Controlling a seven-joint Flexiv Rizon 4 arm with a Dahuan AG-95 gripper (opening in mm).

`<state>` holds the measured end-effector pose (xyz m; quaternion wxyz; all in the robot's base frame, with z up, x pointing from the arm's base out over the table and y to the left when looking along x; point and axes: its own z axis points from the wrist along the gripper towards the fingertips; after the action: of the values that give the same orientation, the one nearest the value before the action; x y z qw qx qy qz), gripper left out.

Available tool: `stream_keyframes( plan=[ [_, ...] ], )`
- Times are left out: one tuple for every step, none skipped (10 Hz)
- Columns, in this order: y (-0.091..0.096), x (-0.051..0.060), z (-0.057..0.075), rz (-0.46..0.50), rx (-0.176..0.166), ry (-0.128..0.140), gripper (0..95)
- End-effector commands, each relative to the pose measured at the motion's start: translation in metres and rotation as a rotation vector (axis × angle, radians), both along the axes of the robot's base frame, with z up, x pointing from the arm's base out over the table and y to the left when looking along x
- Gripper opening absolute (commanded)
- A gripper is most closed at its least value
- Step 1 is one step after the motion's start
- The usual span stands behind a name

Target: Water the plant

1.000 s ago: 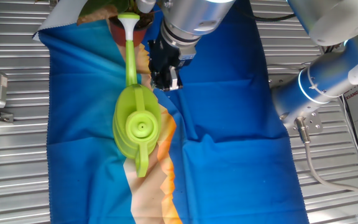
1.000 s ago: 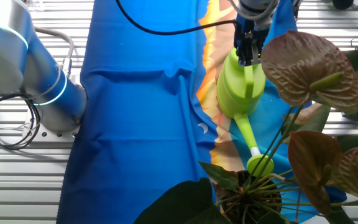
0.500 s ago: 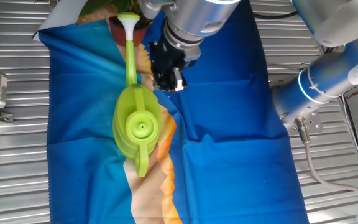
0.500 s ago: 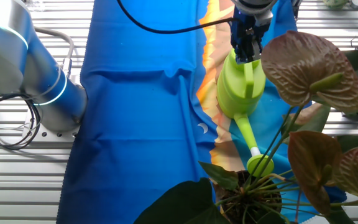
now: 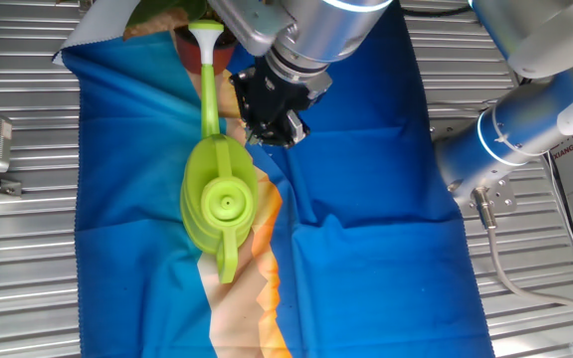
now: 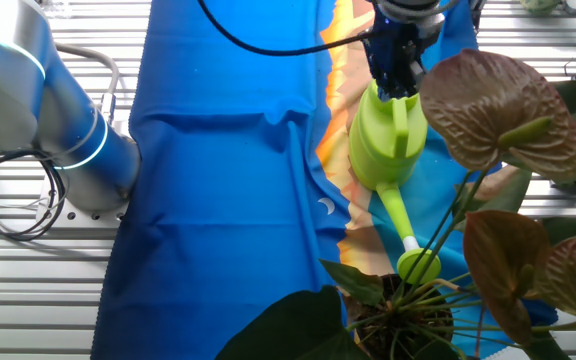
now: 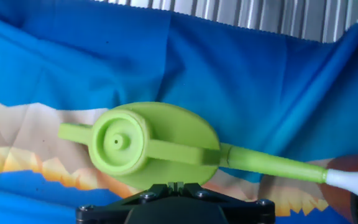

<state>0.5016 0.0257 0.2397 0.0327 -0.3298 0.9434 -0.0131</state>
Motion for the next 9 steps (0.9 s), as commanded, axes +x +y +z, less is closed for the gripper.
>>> stream_keyframes(
  plan=[
    [0.0024, -0.0023, 0.0015, 0.267, -0.018, 0.011, 0.0],
    [0.0026, -0.0025, 0.0016, 0.266, -0.014, 0.010, 0.0],
    [0.0027, -0.0025, 0.0016, 0.282, -0.014, 0.010, 0.0],
    [0.0027, -0.0025, 0.0016, 0.312, -0.015, 0.010, 0.0],
    [0.0028, -0.0025, 0.0016, 0.359, -0.019, 0.009, 0.0],
    [0.0029, -0.0027, 0.0017, 0.386, -0.021, 0.010, 0.0],
    [0.0030, -0.0028, 0.0017, 0.419, -0.023, 0.010, 0.0],
    [0.0030, -0.0028, 0.0017, 0.461, -0.026, 0.009, 0.0],
    [0.0031, -0.0029, 0.0018, 0.513, -0.030, 0.010, 0.0]
  ],
)
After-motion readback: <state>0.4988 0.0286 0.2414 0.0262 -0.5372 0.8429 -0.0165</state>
